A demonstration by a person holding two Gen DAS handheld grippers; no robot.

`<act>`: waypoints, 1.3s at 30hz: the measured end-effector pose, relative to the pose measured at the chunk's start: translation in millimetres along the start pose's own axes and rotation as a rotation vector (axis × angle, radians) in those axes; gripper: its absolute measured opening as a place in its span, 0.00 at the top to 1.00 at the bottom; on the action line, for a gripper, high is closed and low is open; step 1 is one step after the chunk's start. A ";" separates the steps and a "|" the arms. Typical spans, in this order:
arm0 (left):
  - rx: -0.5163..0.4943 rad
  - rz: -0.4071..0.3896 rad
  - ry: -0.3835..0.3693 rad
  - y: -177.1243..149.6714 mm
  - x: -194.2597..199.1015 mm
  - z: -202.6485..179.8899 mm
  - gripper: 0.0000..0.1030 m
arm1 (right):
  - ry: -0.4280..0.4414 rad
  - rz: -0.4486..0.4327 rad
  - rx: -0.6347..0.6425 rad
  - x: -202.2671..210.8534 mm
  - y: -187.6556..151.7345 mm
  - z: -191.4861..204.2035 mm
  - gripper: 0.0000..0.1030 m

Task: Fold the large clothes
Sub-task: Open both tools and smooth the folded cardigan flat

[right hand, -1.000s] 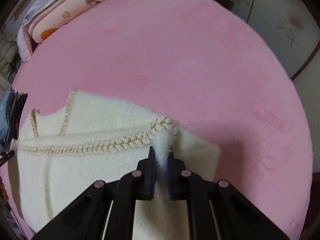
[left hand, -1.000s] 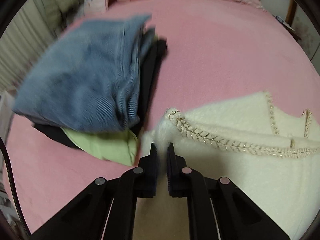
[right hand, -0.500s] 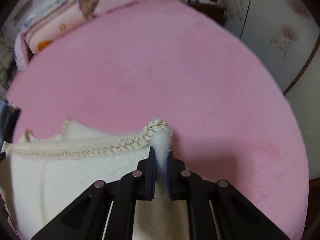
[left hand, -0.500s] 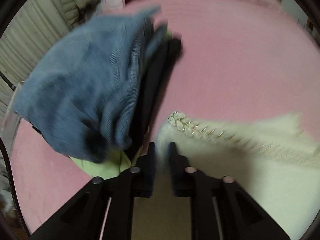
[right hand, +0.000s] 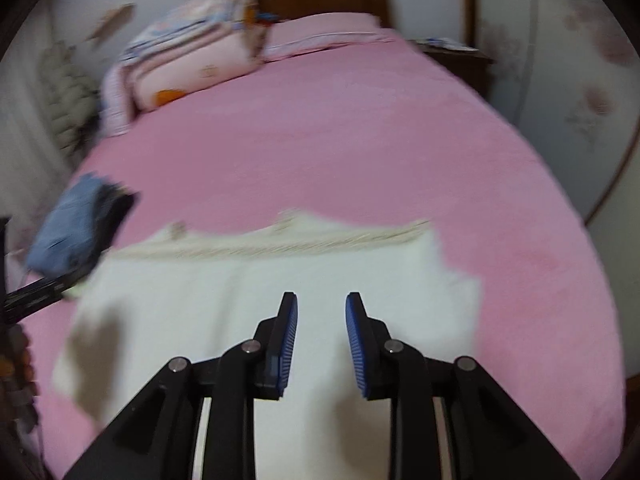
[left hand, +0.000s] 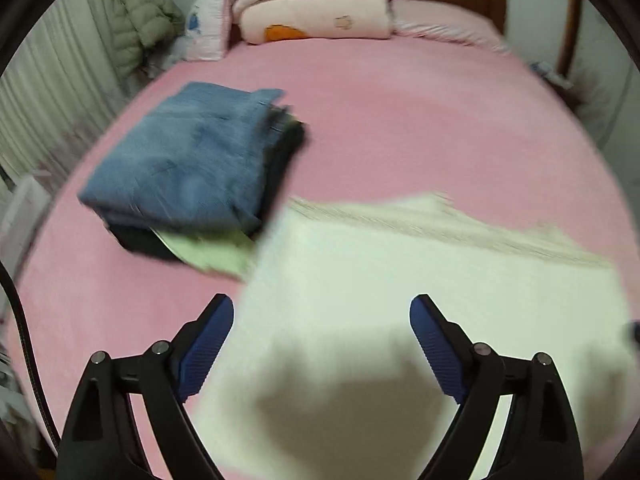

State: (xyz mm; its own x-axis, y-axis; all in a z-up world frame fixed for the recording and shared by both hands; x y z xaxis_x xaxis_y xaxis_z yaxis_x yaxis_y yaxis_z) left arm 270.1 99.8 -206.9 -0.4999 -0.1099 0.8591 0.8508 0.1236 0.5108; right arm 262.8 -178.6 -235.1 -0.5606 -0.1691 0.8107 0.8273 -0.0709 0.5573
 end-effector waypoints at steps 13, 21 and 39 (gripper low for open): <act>-0.041 0.113 0.015 -54.9 -83.5 -24.1 0.13 | 0.011 0.127 0.147 -93.8 -33.2 50.2 0.87; -0.024 0.056 0.051 -47.5 -95.8 51.6 0.12 | -0.311 0.070 0.014 -41.3 -60.7 -117.1 1.00; 0.059 0.030 0.098 -119.9 -2.8 67.2 0.08 | -0.104 0.071 -0.016 -4.0 -95.9 35.9 0.98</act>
Point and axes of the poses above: each gripper's, at about its wrist camera, not at the fingertips, and x roughly against the way its jaws point, z to its left, y to its top, the point moved 3 cm from there along -x, roughly the way its jaws point
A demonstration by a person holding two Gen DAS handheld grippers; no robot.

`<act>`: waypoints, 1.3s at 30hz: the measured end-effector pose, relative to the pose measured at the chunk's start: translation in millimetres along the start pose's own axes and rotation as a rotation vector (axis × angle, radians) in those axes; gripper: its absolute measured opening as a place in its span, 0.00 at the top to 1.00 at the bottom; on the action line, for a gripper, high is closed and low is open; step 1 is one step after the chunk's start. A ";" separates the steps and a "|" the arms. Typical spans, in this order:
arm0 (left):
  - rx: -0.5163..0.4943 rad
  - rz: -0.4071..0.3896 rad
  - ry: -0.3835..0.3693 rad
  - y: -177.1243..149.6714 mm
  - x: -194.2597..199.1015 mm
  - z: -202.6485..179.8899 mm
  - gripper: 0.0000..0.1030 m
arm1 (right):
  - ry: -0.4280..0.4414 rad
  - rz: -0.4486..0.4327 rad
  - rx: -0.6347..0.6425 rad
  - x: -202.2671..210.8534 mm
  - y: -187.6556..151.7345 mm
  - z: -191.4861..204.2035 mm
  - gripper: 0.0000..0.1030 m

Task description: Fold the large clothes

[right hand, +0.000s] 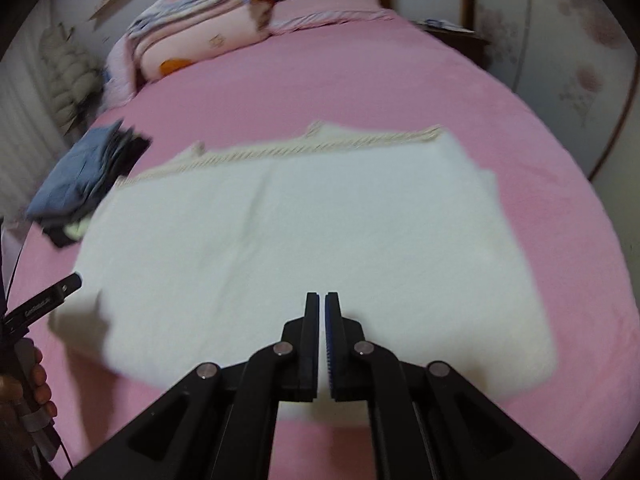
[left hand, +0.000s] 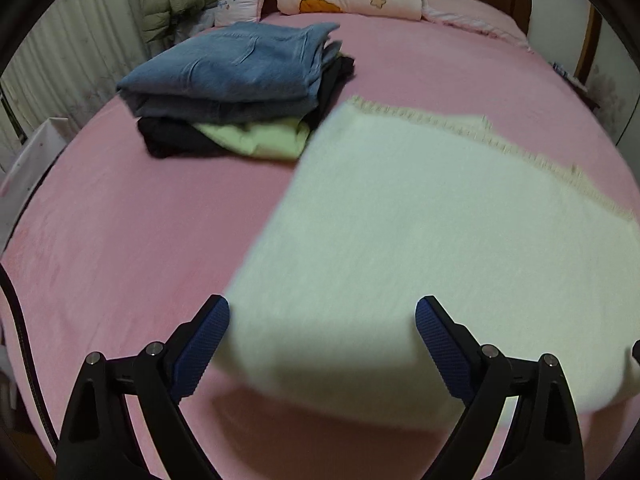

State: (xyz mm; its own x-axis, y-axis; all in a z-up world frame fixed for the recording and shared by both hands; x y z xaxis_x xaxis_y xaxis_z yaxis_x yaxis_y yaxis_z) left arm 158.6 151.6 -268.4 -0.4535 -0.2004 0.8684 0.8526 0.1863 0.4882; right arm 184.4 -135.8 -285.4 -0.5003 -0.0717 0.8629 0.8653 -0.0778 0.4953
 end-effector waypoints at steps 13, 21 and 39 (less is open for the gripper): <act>0.004 0.097 -0.051 -14.1 -44.3 30.3 0.00 | -0.118 0.078 0.076 -19.0 -25.7 -55.7 1.00; 0.095 0.135 -0.157 21.6 -7.2 41.0 0.00 | -0.063 0.102 -0.032 7.5 -12.4 -41.3 0.98; 0.352 0.256 -0.583 -33.2 53.3 49.2 0.00 | 0.145 -0.117 -0.035 96.3 36.1 47.1 0.69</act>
Point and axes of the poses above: each gripper's, at about its wrist camera, not at the fingertips, and x roughly against the way its jaws point, z to its left, y to its top, the point moved 3 cm from there along -x, roughly the way its jaws point
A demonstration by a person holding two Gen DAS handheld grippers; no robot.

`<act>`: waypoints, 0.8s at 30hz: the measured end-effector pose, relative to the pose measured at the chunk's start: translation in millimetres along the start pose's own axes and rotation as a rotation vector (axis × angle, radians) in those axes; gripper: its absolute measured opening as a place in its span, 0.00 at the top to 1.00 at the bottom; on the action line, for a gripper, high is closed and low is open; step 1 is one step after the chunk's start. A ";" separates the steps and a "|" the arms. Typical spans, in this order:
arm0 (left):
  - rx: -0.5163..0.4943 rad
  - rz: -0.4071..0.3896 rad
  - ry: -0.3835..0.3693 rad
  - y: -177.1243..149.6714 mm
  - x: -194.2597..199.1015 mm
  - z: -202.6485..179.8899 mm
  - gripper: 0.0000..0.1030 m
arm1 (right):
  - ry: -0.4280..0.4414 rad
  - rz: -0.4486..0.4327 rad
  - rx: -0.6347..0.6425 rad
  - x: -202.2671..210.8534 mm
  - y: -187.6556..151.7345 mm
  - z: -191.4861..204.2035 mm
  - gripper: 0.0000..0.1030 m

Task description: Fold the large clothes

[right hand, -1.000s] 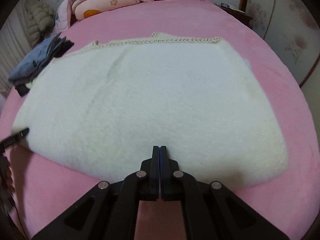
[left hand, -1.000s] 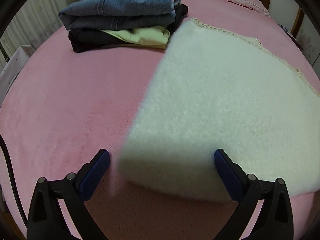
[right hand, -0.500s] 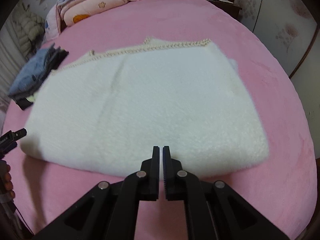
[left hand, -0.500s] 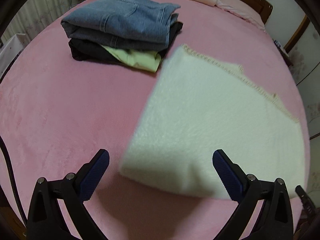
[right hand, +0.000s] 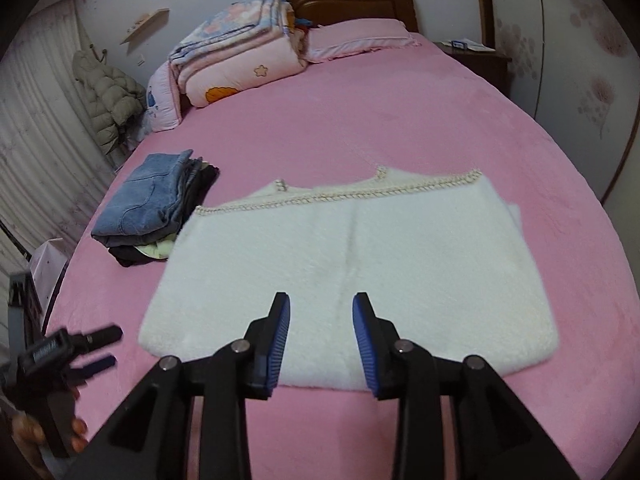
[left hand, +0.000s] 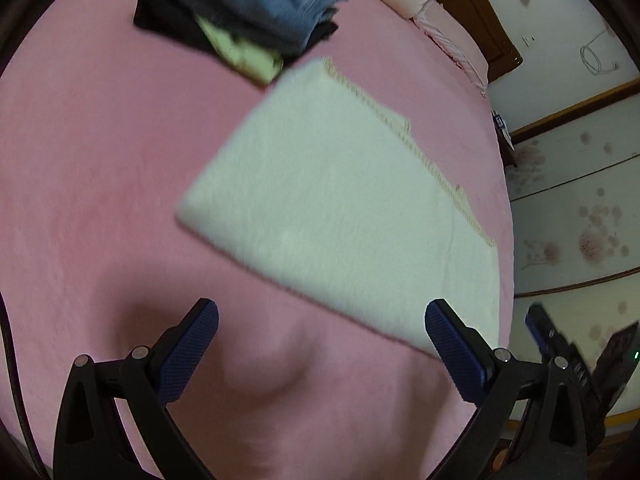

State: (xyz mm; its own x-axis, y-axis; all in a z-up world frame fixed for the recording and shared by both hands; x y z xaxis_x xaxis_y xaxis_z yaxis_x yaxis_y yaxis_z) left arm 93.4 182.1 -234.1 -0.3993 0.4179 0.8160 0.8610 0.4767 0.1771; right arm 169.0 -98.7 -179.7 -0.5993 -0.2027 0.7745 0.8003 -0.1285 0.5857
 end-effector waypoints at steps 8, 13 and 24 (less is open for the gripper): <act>0.106 -0.013 -0.142 -15.6 -61.4 40.9 0.01 | 0.021 0.024 0.007 -47.2 -21.8 19.2 0.69; 0.084 -0.136 -0.203 -4.8 -80.8 45.2 0.01 | 0.039 0.031 0.040 -71.8 -37.4 30.8 0.69; 0.095 -0.272 -0.256 66.8 -109.3 37.3 0.14 | 0.032 -0.002 0.038 -95.8 -42.4 25.4 0.69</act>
Point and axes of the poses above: each gripper's, at about its wrist camera, not at the fingertips, and x roughly against the way its jaws point, z to its left, y to its top, the point moved 3 cm from there along -x, roughly the way its jaws point
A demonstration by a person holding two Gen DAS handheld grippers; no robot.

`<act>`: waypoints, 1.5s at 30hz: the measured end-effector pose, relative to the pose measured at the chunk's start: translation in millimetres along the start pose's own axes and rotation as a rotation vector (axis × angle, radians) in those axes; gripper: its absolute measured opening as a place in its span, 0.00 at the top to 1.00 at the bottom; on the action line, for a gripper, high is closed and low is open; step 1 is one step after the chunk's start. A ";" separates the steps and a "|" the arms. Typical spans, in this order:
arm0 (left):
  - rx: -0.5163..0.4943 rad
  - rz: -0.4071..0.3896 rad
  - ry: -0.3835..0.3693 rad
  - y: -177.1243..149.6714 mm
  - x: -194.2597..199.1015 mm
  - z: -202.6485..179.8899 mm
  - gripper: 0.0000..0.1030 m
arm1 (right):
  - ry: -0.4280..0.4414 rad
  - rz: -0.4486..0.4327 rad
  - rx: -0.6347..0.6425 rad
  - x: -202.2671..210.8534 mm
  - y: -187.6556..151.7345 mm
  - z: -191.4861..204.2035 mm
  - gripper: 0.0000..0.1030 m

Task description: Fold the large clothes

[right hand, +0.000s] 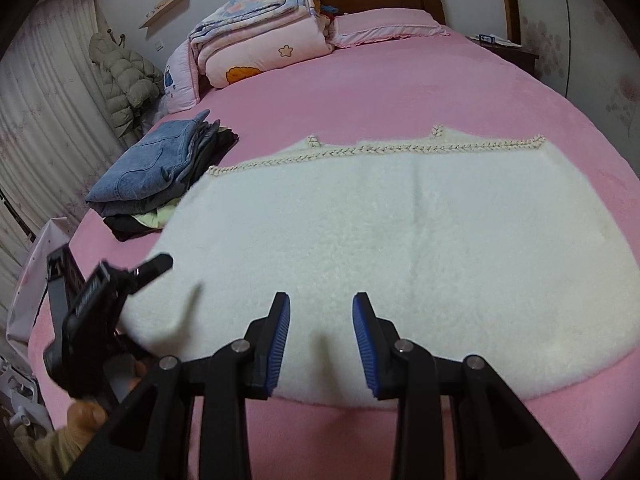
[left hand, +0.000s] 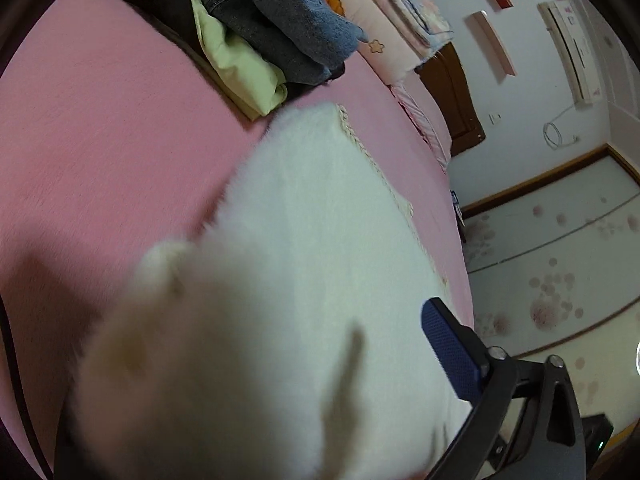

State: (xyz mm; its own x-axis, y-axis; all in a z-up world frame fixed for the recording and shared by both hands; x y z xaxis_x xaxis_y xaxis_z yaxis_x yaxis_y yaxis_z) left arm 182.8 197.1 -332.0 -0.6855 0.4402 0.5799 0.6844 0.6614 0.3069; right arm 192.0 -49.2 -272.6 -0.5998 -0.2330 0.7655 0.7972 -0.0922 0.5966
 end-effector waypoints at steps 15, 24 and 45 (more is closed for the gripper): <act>-0.456 -0.052 0.170 0.9 42.6 -116.5 0.79 | -0.164 0.022 0.120 -29.0 23.3 -7.2 0.97; -0.663 -0.067 0.135 -14.2 36.6 -184.7 0.80 | -0.006 0.086 0.026 -92.2 15.1 -29.5 1.00; -1.117 0.151 0.155 -260.4 -132.6 -305.2 0.64 | -0.103 0.106 -0.280 95.0 -35.4 -277.6 0.98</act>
State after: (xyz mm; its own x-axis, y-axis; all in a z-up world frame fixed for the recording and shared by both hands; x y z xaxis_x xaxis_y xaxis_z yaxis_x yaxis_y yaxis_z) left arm 171.3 -218.8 -258.4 -0.5925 0.3379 0.7313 0.6491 -0.3375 0.6818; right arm 125.8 -336.8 -287.9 -0.5047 -0.1581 0.8487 0.8349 -0.3394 0.4333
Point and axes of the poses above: each gripper's, at about its wrist camera, not at the fingertips, and x roughly against the way its jaws point, z to its left, y to its top, the point moved 3 cm from there along -x, roughly the way its jaws point
